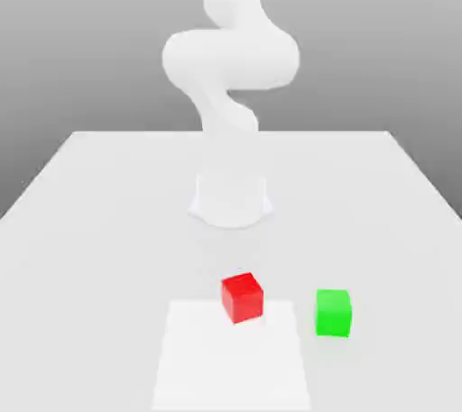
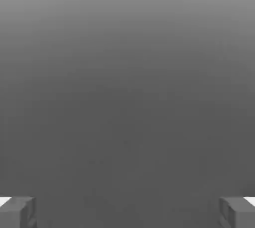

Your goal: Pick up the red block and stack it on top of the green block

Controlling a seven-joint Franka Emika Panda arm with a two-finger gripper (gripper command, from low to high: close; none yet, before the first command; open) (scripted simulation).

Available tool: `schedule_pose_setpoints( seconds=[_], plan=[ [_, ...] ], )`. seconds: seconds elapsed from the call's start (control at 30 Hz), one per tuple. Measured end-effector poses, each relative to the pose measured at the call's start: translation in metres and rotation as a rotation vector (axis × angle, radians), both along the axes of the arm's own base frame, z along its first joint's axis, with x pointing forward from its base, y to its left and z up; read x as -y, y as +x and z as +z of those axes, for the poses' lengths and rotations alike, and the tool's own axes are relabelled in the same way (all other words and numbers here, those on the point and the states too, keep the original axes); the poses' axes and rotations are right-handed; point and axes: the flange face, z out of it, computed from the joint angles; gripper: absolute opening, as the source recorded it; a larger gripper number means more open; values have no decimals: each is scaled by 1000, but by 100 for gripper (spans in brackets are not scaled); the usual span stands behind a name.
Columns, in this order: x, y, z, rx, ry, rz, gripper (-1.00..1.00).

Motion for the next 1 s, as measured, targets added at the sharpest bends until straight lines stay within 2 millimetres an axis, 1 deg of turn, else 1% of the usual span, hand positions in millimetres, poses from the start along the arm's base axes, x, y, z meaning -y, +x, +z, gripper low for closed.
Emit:
schedule_pose_setpoints(
  seconds=[0.07, 0.13, 0.23, 0.3, 0.4, 0.53, 0.6, 0.67, 0.77, 0.8, 0.97, 1.0],
  plan=[
    [-3, 19, -50, -74, -25, 31, 0],
    [-6, 32, -99, -147, -46, 63, 0],
    [-9, 40, -174, -257, -74, 113, 0],
    [-10, 38, -225, -332, -89, 149, 0],
    [-12, 22, -300, -450, -109, 208, 0],
    [-14, -20, -403, -621, -126, 299, 0],
    [-14, -38, -452, -686, -131, 335, 0],
    [-14, -44, -480, -708, -133, 345, 0],
    [-14, -48, -507, -714, -134, 350, 0],
    [-14, -49, -514, -715, -133, 351, -100],
    [-14, -49, -514, -716, -133, 351, -100],
    [-14, -49, -517, -716, -134, 351, -100]
  ],
)
